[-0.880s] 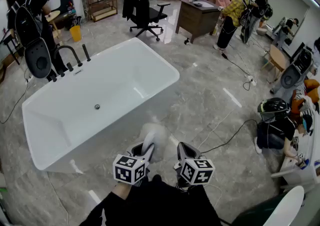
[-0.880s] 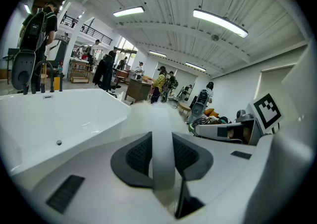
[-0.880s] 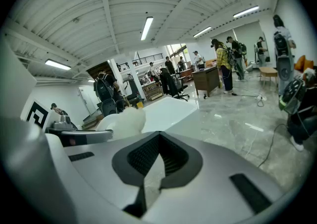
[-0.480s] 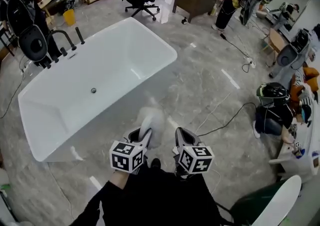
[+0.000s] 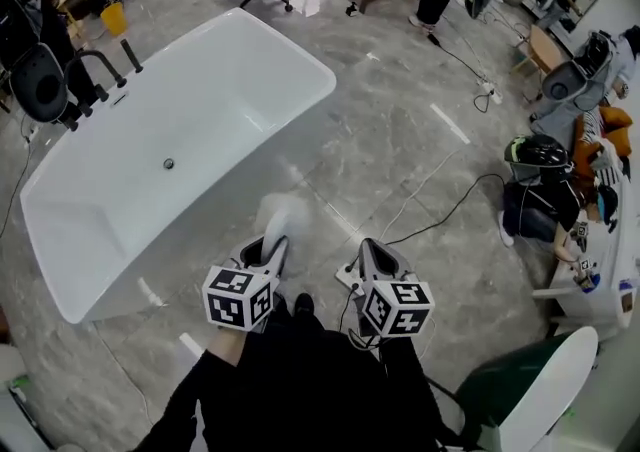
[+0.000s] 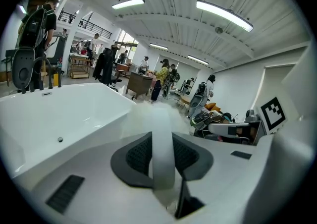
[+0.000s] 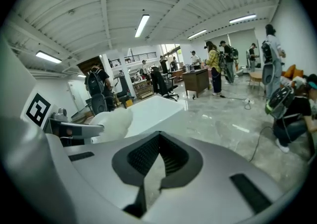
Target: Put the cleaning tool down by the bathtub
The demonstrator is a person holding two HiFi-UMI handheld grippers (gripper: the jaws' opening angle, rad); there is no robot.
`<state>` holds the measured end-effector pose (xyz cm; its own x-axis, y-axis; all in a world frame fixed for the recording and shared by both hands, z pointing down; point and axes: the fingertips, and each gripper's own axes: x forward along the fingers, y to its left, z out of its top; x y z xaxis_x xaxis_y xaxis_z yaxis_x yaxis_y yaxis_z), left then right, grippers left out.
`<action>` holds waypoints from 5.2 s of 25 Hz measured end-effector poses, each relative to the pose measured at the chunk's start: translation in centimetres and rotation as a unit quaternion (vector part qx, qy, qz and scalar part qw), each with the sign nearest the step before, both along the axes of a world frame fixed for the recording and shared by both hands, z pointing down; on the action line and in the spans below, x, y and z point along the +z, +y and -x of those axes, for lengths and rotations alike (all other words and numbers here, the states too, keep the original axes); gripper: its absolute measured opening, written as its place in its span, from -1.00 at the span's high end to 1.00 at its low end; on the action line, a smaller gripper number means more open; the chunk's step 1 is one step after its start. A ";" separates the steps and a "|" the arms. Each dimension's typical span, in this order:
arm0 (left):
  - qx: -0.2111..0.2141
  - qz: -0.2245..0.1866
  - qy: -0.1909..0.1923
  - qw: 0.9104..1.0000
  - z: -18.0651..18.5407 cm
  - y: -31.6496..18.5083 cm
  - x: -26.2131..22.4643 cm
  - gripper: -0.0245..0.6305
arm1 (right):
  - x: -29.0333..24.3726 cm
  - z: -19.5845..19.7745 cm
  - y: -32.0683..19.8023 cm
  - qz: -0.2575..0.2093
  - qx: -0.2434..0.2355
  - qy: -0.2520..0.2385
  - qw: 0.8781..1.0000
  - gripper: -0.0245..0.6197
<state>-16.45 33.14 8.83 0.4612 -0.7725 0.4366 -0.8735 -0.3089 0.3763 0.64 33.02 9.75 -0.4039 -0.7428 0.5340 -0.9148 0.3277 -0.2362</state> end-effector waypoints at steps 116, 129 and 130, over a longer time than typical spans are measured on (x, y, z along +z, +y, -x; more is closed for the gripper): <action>0.051 0.065 -0.091 0.992 -20.1 -57.8 65.7 0.63 | 59.0 -19.2 -53.8 0.074 0.041 0.008 0.996 0.92; 0.051 0.074 -0.097 0.991 -19.0 -59.0 70.2 0.63 | 65.1 -14.6 -55.8 0.090 -0.021 0.034 0.995 0.92; 0.052 0.075 -0.097 0.991 -18.9 -59.1 70.4 0.63 | 65.6 -14.3 -55.9 0.094 -0.025 0.036 0.995 0.92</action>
